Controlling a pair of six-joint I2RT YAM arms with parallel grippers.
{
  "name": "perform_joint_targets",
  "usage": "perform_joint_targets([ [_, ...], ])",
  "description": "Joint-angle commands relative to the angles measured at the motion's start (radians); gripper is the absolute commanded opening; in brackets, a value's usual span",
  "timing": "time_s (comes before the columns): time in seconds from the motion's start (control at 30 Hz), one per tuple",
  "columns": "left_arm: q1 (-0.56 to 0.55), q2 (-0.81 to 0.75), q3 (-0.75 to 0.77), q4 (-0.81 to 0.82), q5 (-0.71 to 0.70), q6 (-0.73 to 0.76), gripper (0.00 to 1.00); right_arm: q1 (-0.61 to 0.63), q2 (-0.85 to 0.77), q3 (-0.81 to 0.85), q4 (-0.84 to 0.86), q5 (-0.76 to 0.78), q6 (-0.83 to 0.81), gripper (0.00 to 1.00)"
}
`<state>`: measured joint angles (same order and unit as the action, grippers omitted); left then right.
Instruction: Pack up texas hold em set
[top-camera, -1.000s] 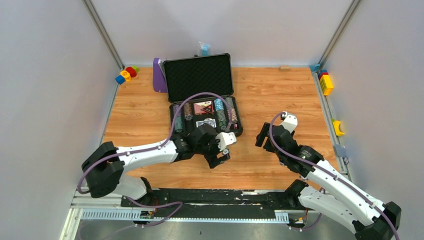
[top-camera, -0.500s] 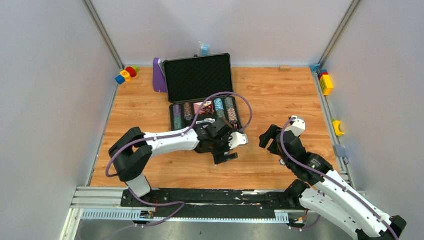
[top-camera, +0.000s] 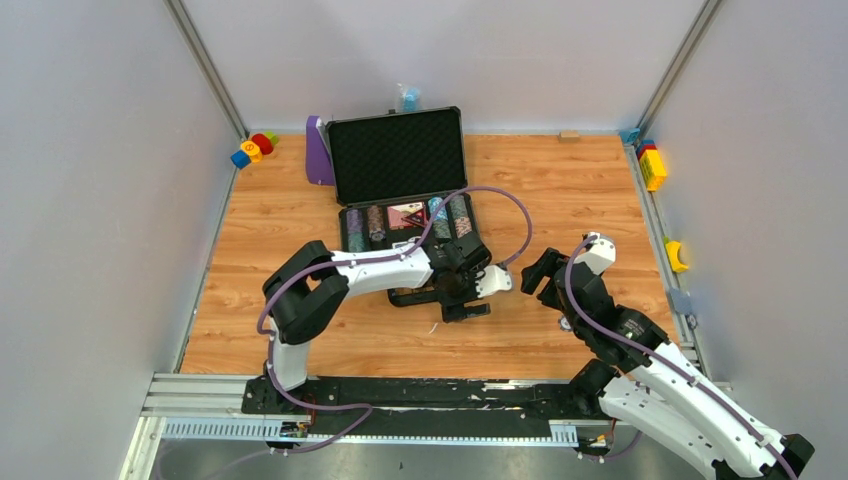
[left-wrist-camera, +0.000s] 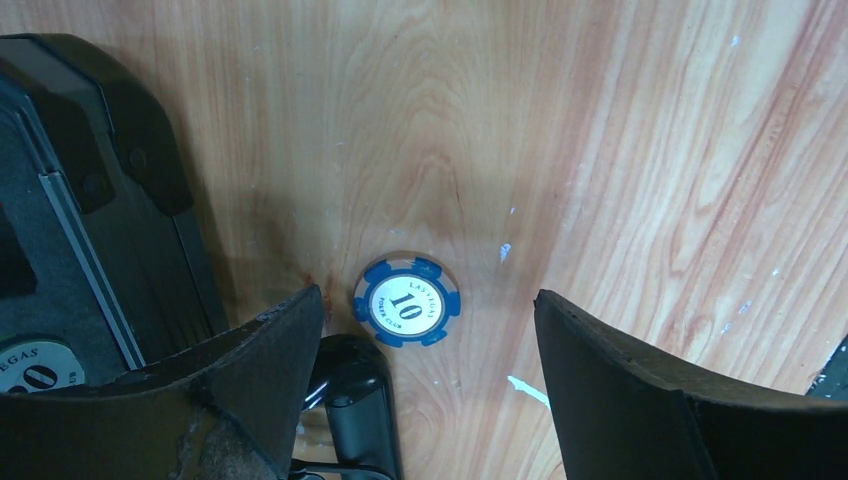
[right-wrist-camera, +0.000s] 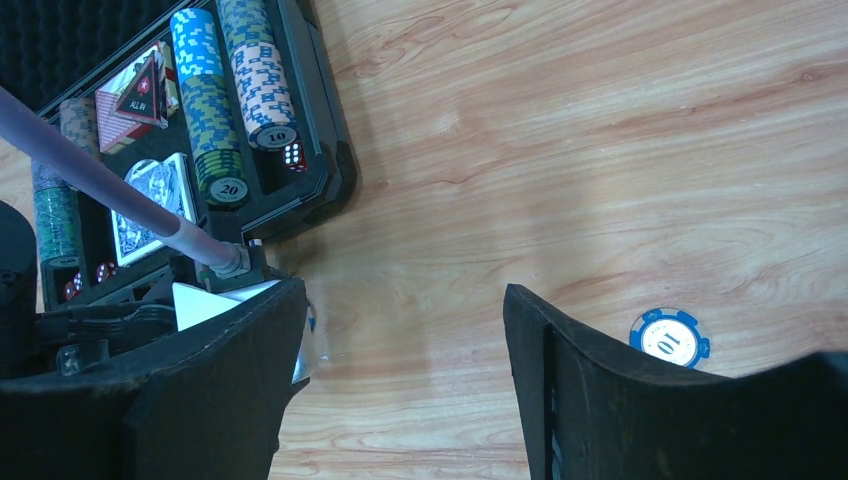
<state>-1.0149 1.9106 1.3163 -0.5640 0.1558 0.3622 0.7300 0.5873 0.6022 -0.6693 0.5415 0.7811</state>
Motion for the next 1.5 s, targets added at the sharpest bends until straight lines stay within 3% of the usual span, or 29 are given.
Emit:
perform_joint_targets([
  [0.0,0.003,0.021,0.034,-0.054,-0.071,0.019,0.86,0.002,-0.005,0.019,0.015,0.021,0.008,0.73],
  [0.33,0.004,0.090,0.102,-0.175,-0.191,-0.022,0.85,0.002,-0.004,0.021,0.014,0.016,0.004,0.73],
  [0.53,0.003,0.108,0.080,-0.210,-0.183,-0.034,0.83,0.001,0.000,0.026,0.013,0.020,0.013,0.73],
  [0.77,0.003,0.165,0.109,-0.309,-0.144,-0.039,0.70,0.002,0.012,0.037,0.011,0.024,0.013,0.73],
  [1.0,0.001,0.212,0.119,-0.379,-0.077,-0.041,0.64,0.002,0.016,0.044,0.009,0.023,0.020,0.73],
  [1.13,0.001,0.223,0.125,-0.385,-0.036,-0.041,0.49,0.002,0.018,0.048,0.004,0.026,0.021,0.73],
  [1.2,-0.004,0.215,0.128,-0.371,-0.018,-0.044,0.46,0.002,0.016,0.051,0.003,0.028,0.020,0.73],
  [1.47,-0.051,0.182,0.170,-0.314,-0.014,-0.057,0.45,0.002,0.016,0.054,-0.001,0.033,0.016,0.73],
])
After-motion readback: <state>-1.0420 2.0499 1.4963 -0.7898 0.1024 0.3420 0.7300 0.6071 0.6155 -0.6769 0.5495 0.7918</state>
